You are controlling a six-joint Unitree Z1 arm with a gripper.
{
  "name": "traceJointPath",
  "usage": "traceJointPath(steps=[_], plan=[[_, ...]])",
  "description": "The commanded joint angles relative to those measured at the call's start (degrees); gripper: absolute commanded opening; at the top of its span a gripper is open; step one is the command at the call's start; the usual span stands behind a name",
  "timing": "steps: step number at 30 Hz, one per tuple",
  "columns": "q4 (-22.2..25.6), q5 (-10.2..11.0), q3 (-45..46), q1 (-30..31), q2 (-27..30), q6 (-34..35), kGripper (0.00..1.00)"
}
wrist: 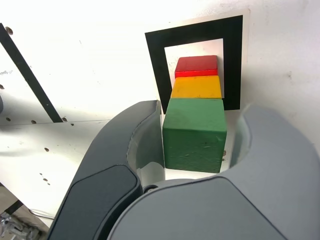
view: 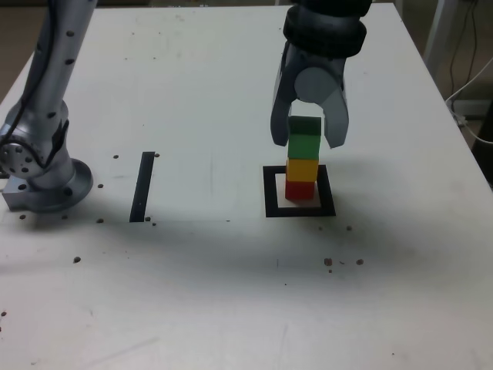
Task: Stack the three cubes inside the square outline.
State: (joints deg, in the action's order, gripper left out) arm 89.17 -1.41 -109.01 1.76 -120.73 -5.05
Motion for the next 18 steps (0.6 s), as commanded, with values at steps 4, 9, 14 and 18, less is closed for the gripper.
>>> traceJointPath(steps=[4, 9, 14, 18], plan=[[0.67, 0.09, 0.34, -0.17, 0.32, -0.16, 1.0], [0.79, 0.79, 1.39, -0.17, 2.5, -0.07, 1.0], [1.21, 2.26, 4.13, -0.17, 6.83, 0.51, 1.0], [1.41, 3.84, 8.25, -0.17, 11.1, 1.11, 1.0]])
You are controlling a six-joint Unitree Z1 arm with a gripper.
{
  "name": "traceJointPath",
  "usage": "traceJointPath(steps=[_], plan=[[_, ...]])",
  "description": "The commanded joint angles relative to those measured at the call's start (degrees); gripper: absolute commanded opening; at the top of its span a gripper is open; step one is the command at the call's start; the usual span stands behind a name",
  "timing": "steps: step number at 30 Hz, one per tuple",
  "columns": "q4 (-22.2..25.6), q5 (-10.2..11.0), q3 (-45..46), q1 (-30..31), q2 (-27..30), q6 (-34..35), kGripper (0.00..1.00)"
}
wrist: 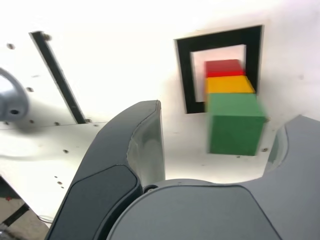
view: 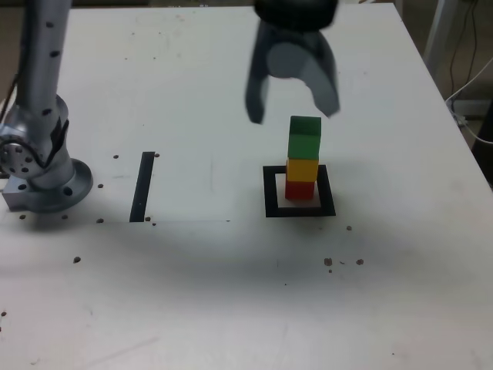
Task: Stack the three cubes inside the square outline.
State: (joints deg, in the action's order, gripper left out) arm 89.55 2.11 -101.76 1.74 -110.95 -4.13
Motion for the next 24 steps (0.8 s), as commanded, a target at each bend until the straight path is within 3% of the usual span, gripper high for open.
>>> traceJointPath(steps=[1, 12, 24], plan=[[1.0, 0.67, 2.26, -0.16, 2.34, 0.3, 1.0], [-1.47, 2.43, 19.9, 0.32, 11.03, 1.42, 1.0], [-11.32, 1.75, 37.84, 0.46, 16.24, 1.49, 1.0]])
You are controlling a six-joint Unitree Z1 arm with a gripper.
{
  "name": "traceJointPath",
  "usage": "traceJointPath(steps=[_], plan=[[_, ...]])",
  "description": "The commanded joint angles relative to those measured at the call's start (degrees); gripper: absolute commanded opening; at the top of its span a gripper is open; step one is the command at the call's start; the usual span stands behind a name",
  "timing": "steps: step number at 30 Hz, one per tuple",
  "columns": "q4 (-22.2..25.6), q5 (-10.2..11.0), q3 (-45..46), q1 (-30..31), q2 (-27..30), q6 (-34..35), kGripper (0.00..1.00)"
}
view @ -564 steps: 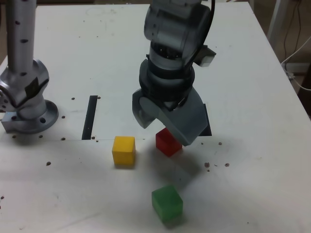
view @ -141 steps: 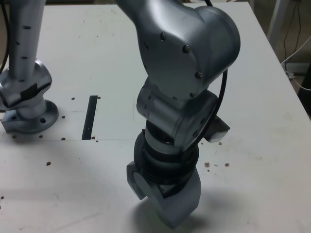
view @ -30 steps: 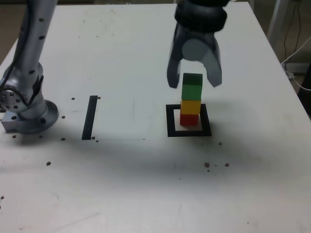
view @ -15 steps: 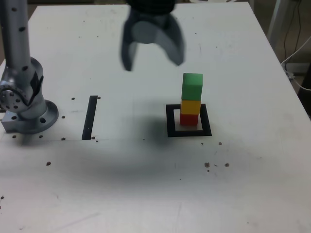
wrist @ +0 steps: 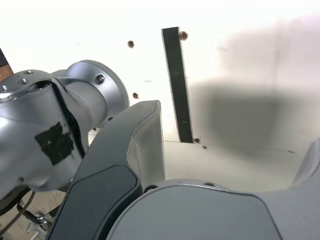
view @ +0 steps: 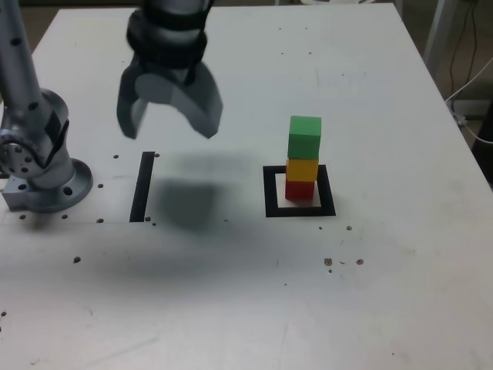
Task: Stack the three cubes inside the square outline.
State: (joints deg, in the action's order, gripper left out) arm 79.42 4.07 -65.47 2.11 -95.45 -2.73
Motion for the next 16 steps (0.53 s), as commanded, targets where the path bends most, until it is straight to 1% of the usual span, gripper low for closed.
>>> traceJointPath(steps=[1, 7, 16], plan=[[-2.15, -0.37, 2.72, 0.09, 1.01, 0.09, 1.0], [-7.45, -1.22, 8.57, 0.09, 1.78, 0.09, 1.0], [-12.42, -2.19, 13.72, 0.09, 2.81, 0.09, 1.0]])
